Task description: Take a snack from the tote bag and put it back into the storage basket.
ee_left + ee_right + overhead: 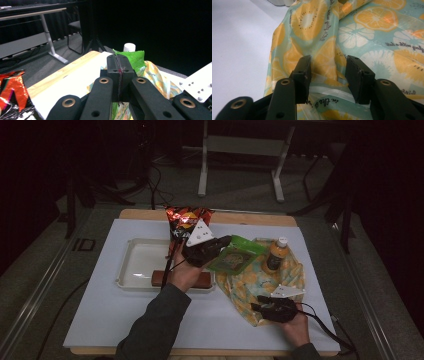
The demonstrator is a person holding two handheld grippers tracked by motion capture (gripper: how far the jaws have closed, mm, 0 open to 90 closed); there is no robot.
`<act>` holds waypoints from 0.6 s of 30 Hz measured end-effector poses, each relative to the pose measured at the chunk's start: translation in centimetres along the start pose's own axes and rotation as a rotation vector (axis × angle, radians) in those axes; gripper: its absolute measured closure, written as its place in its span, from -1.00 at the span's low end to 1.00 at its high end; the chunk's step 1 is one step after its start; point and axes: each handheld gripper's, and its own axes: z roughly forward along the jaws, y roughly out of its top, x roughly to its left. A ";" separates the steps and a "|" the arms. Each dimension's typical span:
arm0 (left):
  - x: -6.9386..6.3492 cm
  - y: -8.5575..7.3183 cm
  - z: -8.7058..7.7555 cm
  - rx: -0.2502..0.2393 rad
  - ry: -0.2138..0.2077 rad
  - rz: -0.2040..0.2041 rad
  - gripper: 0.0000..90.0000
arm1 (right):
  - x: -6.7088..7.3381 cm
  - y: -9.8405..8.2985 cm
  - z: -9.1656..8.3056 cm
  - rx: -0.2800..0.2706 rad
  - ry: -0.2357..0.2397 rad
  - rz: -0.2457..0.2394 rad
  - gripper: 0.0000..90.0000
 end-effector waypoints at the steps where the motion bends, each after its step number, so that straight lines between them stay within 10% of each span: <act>1: 0.2 0.0 -0.1 -0.003 0.004 -0.003 0.99 | 0.0 0.0 0.0 0.000 0.000 0.000 0.24; 18: 1.6 -0.2 -1.3 -0.009 0.049 -0.018 1.00 | 0.0 0.0 0.0 0.002 -0.002 0.000 0.24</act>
